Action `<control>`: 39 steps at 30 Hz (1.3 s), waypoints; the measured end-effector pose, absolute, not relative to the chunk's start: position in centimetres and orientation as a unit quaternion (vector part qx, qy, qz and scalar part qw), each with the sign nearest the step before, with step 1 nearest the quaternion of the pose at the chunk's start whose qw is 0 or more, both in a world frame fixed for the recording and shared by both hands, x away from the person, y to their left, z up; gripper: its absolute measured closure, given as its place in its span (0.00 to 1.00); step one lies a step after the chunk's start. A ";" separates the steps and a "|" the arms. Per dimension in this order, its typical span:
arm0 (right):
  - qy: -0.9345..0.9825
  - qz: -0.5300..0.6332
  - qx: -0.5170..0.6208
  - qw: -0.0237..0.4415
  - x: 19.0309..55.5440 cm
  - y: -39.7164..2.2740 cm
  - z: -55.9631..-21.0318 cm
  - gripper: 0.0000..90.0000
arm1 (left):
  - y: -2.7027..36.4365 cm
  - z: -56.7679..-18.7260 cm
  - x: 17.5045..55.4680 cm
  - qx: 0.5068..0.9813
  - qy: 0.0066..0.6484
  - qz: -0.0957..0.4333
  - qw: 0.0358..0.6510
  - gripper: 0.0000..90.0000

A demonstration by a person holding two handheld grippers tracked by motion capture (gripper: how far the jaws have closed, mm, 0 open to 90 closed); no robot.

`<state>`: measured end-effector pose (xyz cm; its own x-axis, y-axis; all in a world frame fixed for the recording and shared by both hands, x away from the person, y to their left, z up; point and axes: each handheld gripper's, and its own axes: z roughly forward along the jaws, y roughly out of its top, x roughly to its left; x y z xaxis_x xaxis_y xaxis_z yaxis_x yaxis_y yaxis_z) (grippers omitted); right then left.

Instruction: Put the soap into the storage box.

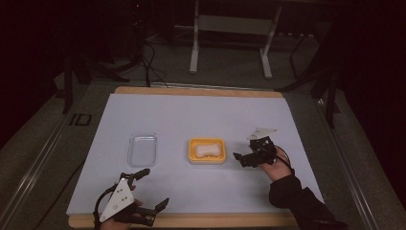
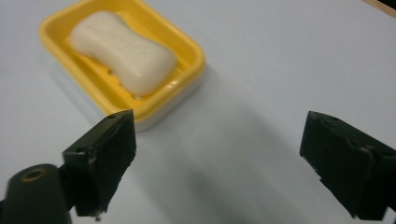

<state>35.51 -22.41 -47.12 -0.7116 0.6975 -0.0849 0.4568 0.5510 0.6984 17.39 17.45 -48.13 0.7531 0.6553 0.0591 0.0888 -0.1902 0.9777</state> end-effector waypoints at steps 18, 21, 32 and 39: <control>0.820 0.358 0.383 0.229 31.2 -25.0 -47.5 0.14 | 17.4 -48.1 17.3 0.733 0.253 0.242 0.583 0.00; 0.815 0.361 0.389 0.232 30.6 -25.3 -47.5 0.14 | 17.4 -48.1 17.3 0.733 0.254 0.242 0.583 0.00; 0.806 0.371 0.387 0.251 30.5 -25.7 -47.5 0.15 | 17.3 -47.9 17.2 0.734 0.252 0.240 0.583 0.00; 0.808 0.368 0.392 0.243 30.8 -26.0 -47.7 0.15 | 17.2 -47.9 17.2 0.730 0.256 0.239 0.587 0.00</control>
